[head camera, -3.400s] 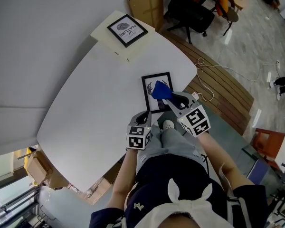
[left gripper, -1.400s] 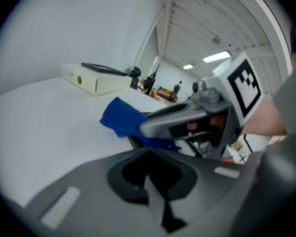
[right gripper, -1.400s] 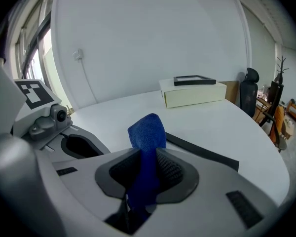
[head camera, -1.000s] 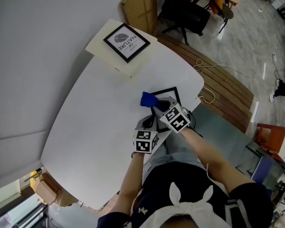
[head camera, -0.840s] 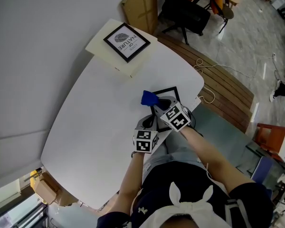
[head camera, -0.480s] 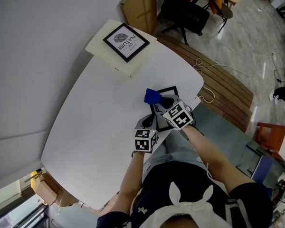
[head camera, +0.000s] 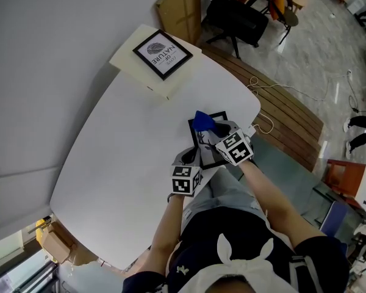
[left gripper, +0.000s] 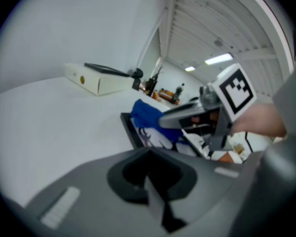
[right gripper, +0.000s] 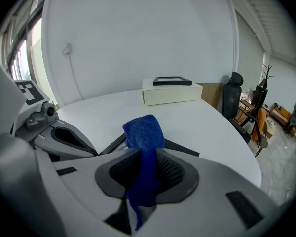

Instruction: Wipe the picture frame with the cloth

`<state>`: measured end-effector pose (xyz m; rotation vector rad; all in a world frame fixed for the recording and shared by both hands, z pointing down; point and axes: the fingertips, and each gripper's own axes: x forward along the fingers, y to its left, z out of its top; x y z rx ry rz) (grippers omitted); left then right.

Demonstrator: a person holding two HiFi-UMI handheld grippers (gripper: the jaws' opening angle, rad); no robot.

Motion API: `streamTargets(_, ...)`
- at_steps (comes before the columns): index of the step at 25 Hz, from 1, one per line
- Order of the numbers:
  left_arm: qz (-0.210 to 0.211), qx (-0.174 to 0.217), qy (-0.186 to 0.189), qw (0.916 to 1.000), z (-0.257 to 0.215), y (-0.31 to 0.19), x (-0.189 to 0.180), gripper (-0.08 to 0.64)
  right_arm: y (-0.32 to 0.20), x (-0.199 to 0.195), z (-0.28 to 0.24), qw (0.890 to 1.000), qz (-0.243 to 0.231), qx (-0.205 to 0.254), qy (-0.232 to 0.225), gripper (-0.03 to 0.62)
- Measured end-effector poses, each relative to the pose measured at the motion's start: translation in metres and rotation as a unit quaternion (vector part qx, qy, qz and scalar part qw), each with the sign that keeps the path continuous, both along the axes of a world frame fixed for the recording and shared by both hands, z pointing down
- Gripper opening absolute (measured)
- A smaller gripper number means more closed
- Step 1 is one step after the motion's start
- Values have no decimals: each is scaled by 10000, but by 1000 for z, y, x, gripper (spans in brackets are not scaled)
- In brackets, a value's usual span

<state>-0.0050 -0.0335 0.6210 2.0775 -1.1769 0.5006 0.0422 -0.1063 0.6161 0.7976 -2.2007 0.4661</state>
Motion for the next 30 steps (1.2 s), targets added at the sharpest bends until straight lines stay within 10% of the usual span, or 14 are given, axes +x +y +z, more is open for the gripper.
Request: streamTargets(30,23,41,-79,10000,1,-1,-1,3,-9,58,-7,9977,674,11,-12,89)
